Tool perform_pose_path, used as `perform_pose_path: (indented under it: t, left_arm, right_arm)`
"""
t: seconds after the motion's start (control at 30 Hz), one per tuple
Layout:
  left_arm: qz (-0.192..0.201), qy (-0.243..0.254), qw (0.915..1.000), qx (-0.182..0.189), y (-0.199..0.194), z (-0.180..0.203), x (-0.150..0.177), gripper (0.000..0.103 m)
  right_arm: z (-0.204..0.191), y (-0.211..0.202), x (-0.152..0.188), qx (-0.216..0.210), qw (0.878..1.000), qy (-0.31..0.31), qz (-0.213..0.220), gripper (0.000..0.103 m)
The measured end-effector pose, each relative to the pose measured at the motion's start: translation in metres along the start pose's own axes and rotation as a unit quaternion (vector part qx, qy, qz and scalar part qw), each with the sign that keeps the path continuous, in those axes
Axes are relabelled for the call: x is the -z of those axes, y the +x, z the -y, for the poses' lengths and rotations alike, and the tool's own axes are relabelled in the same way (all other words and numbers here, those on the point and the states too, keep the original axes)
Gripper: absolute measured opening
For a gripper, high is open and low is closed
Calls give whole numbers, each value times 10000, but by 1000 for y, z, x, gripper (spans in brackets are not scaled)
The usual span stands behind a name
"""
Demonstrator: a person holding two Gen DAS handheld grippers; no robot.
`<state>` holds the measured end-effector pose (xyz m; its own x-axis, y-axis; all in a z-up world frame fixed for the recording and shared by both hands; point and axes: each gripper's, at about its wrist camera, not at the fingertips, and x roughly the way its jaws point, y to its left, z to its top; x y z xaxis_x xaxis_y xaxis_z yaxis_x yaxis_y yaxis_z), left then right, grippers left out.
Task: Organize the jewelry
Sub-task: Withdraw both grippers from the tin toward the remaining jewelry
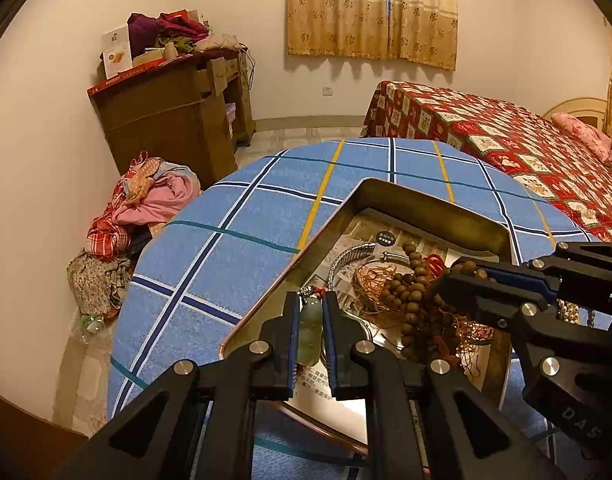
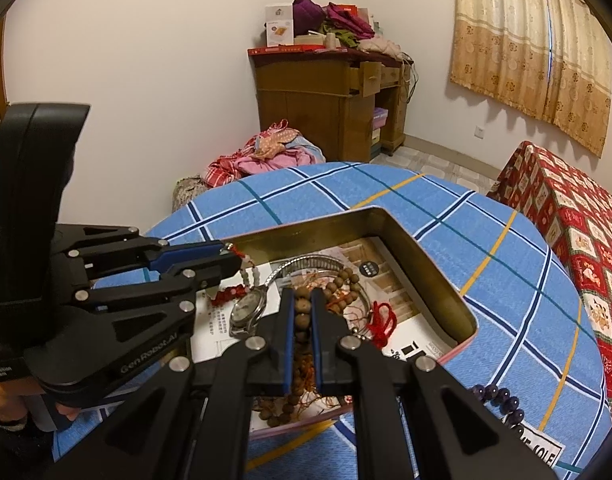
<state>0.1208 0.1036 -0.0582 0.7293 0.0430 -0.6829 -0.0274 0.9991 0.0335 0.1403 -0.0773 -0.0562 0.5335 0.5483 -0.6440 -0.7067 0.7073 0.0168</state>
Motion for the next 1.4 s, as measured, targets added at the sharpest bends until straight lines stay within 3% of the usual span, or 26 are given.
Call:
perform_pose_path:
  t: [0.23,0.3,0.33,0.37,0.43,0.5,0.8,1.03,1.33,1.4]
  left_arm:
    - [36,9,10000,-89,-1,2,2,11]
    - [5,-15,9999,-124,-2,2,2,13]
    - [5,-37,9999,-132,-3,0,2,17]
    - [18,-54,9999,-152,-4,-1,2,21]
    - [77,-98,9996,-252,-8,-2,3,49]
    - [194,-149,9990,-370,-13,-4,4,66]
    - [338,-251,9985,-355,-31,2,9,67]
    - [535,14,9982,-262,-52,39,27,67]
    - [588,489,9971,-40,-64,86,40,67]
    - [558,553,9969,-15,-63,93,41,67]
  right_arm:
    - [-1,1,2,-48,10000,-20,-43,12]
    - [2,-1,4,-5,10000,39,-20,28]
    - [4,-3,5,-11,10000,84,-4,39]
    - [7,-5,6,17,9999,120,21,42]
    - [13,-10,8,95,9998,196,39,47]
    - [19,-16,9,124,9995,283,71,57]
    - [55,-66,32,548,9970,531,104,68]
    - [88,-110,79,1003,9891,1078,24,75]
    - [89,-118,124,1104,9859,1236,-239,74]
    - [88,-115,130,1027,9864,1250,-303,64]
